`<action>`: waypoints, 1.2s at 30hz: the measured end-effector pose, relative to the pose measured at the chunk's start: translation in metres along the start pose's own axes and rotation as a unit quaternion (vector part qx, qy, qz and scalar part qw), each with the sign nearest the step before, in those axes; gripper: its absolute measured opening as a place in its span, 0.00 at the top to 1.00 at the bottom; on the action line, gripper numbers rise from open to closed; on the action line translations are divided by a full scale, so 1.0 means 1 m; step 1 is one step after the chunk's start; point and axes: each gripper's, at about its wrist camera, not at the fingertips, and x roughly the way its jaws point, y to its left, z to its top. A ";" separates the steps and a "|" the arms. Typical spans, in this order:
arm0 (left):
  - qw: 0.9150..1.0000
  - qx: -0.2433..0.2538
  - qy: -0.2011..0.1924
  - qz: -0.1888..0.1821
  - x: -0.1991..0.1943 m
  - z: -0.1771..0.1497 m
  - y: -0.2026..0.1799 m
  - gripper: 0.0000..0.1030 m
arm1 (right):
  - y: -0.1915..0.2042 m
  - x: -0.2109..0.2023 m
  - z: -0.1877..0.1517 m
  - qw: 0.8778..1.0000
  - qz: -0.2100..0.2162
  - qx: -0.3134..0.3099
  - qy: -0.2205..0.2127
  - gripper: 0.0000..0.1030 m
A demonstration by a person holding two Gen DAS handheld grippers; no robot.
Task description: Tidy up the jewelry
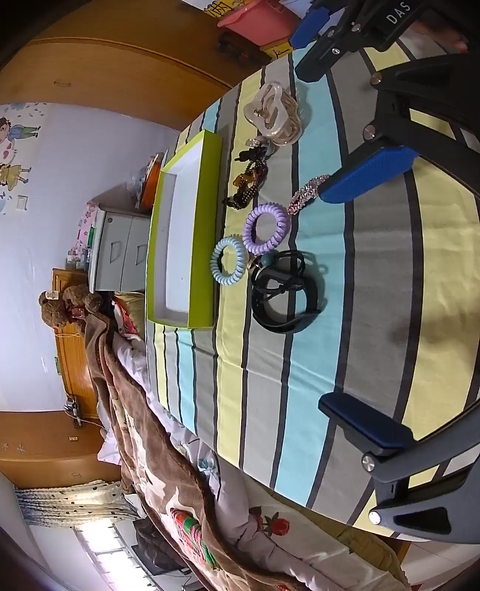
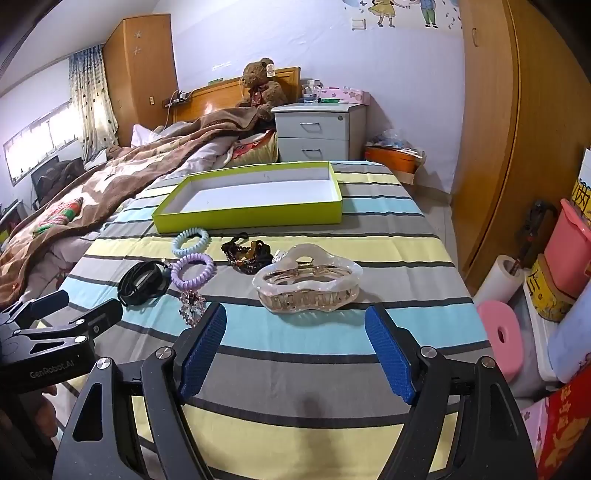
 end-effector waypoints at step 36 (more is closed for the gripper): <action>1.000 -0.001 0.002 0.008 -0.007 0.002 -0.001 0.00 | 0.004 -0.004 0.003 1.000 0.001 -0.001 -0.007 0.25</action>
